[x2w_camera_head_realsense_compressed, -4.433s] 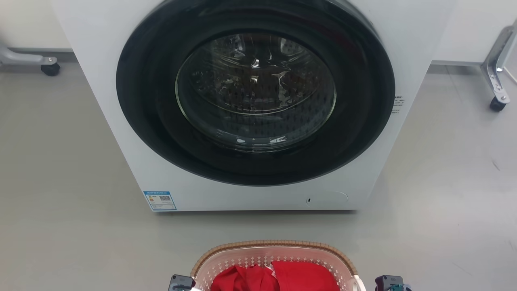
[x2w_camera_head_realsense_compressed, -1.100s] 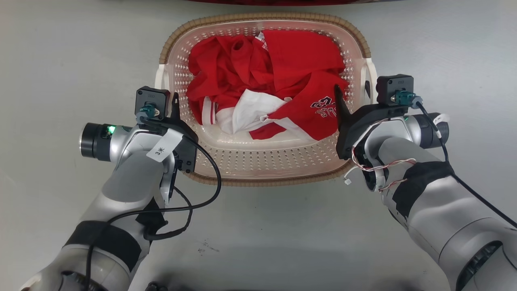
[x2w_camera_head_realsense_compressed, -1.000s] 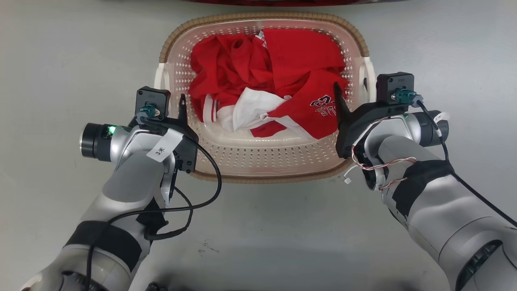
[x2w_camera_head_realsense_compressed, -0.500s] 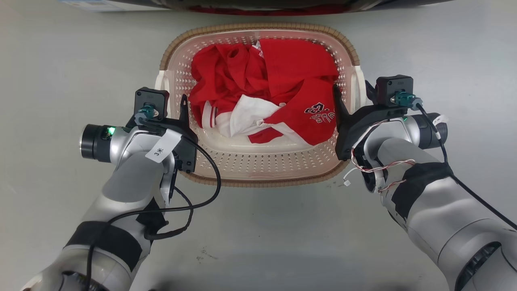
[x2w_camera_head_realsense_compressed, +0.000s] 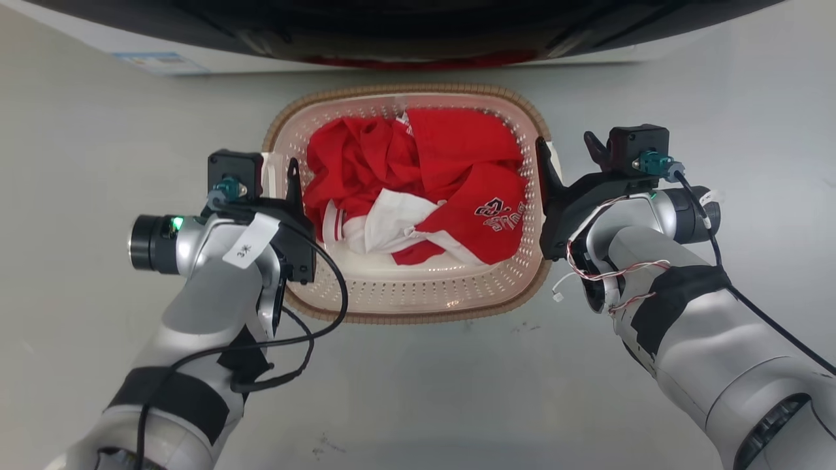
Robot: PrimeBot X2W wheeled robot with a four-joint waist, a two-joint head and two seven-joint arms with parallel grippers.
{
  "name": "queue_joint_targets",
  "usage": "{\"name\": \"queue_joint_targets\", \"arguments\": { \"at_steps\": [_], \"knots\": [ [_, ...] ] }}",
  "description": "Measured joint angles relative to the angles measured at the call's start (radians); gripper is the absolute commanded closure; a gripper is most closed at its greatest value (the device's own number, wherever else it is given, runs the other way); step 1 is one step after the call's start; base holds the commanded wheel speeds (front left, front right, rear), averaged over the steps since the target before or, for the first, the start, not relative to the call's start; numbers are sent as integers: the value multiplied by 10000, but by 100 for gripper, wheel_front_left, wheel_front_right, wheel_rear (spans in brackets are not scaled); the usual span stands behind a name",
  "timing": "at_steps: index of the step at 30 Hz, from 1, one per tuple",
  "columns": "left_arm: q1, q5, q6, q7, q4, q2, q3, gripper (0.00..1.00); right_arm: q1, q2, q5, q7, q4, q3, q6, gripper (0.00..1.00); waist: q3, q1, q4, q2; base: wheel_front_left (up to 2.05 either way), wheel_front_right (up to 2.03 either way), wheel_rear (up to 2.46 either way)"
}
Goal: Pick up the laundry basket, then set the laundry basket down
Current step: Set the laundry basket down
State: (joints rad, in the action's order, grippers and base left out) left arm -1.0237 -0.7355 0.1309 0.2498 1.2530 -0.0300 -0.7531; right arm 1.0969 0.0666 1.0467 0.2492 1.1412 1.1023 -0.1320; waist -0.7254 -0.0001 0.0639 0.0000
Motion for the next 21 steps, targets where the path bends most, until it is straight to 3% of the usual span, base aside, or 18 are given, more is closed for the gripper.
{"name": "queue_joint_targets", "arguments": {
  "at_steps": [9,21],
  "knots": [
    [985,38,0,-2,-623,-146,378,0,-163,-15,-468,2,-604,-644,0,0,993,-1,-177,0,0,0,0],
    [2568,754,0,0,-2075,-662,1166,0,-1756,44,-1363,2,-1718,-2090,0,0,2562,0,-365,0,0,0,0]
  ]
}}
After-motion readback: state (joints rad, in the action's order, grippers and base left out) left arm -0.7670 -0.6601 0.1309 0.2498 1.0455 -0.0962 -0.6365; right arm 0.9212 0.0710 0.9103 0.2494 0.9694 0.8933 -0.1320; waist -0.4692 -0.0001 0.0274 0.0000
